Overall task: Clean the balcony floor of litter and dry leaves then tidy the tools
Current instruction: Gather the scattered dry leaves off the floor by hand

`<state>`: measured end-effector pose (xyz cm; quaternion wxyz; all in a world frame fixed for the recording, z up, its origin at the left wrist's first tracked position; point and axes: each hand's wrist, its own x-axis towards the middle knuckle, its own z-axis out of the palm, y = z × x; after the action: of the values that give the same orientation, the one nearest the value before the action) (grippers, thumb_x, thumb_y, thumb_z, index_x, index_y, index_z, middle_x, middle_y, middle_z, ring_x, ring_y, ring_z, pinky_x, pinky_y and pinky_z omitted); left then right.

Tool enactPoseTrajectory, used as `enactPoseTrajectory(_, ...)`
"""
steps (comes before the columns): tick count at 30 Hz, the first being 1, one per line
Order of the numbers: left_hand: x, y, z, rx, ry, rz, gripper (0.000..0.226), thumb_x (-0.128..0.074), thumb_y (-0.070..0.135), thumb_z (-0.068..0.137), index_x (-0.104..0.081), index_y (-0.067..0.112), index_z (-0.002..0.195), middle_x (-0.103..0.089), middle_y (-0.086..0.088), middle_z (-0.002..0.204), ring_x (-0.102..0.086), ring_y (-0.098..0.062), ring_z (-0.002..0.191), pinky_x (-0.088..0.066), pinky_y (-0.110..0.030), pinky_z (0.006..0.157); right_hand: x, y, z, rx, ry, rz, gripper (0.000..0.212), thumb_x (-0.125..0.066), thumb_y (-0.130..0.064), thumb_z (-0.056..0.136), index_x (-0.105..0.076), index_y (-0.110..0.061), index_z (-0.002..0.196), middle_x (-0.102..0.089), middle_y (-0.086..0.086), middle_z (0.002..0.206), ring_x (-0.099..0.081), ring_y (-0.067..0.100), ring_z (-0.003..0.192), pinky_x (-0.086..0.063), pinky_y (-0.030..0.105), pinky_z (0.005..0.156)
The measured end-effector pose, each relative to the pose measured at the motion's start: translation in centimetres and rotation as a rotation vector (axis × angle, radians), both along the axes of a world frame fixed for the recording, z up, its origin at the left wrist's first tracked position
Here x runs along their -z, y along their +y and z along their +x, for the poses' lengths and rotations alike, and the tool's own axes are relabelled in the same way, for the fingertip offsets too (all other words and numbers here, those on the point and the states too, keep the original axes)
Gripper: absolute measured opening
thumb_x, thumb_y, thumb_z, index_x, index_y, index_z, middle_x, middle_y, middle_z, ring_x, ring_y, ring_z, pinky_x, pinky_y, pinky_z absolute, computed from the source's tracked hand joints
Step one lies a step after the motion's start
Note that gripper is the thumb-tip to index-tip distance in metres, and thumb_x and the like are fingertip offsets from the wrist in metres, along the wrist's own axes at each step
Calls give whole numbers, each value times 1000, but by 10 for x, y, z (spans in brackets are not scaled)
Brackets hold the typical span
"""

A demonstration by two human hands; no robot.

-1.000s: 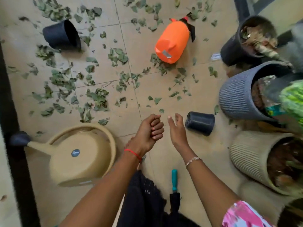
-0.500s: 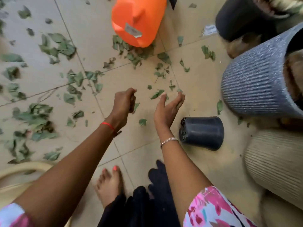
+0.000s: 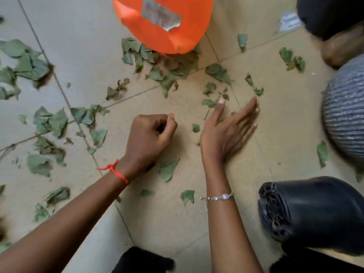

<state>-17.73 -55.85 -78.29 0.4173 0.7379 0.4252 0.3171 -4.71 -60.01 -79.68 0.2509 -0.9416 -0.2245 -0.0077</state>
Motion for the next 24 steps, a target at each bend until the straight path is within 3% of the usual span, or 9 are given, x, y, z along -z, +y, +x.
enactPoseTrajectory(7,10,1,-1,45,61,49,45,-41,33,89,-36,18,47,-27,7,43,-24,-7,39,-23,-24,44,-2,56,28,-167,-13,207,61,-34,-49,96,-32,-12,144,-18,11,156,-12,23,145,-15,40,116)
enactPoseTrajectory(11,5,3,-3,66,-17,-12,43,-42,35,88,-28,29,48,-25,8,42,-24,-6,39,-31,-31,46,-3,71,51,-335,56,10,59,-27,-55,96,-26,-26,147,-16,-1,157,-13,21,144,-17,45,117)
enactPoseTrajectory(13,1,4,-5,46,-93,-64,43,-44,34,87,-27,31,48,-27,8,42,-23,-4,39,-28,-26,46,-5,72,43,-533,118,68,52,-32,-48,97,-34,-25,144,-25,-2,155,-25,19,141,-28,35,111)
enactPoseTrajectory(15,-1,7,-9,12,-175,-95,42,-44,33,87,-29,26,48,-27,9,43,-23,-3,40,-22,-16,46,-6,76,35,-671,176,199,44,-39,-36,98,-46,-18,137,-32,1,152,-32,16,137,-31,21,98)
enactPoseTrajectory(16,-3,11,-12,-5,-202,-85,44,-44,32,88,-32,22,47,-26,9,43,-23,-2,40,-20,-14,45,-7,80,32,-710,183,251,42,-42,-33,97,-50,-15,134,-36,3,150,-35,17,135,-33,20,95)
enactPoseTrajectory(19,-9,29,-17,-94,-233,1,52,-44,28,89,-38,3,44,-28,5,43,-25,-4,39,-21,-18,43,-8,96,29,-819,183,276,40,-45,-30,93,-56,-10,126,-50,8,137,-45,24,126,-40,31,95)
enactPoseTrajectory(22,-13,52,-19,-229,-254,-2,49,-48,17,92,-37,14,44,-29,11,38,-24,0,38,-26,-7,46,-7,91,26,-892,171,241,32,-48,-29,88,-67,-11,106,-68,5,106,-60,22,95,-47,31,70)
enactPoseTrajectory(24,-13,66,-22,-326,-282,-43,46,-48,15,91,-37,15,46,-28,10,38,-23,-2,39,-29,-8,47,-9,81,23,-891,310,369,28,-52,-27,85,-72,-9,93,-72,5,89,-64,19,82,-51,34,68)
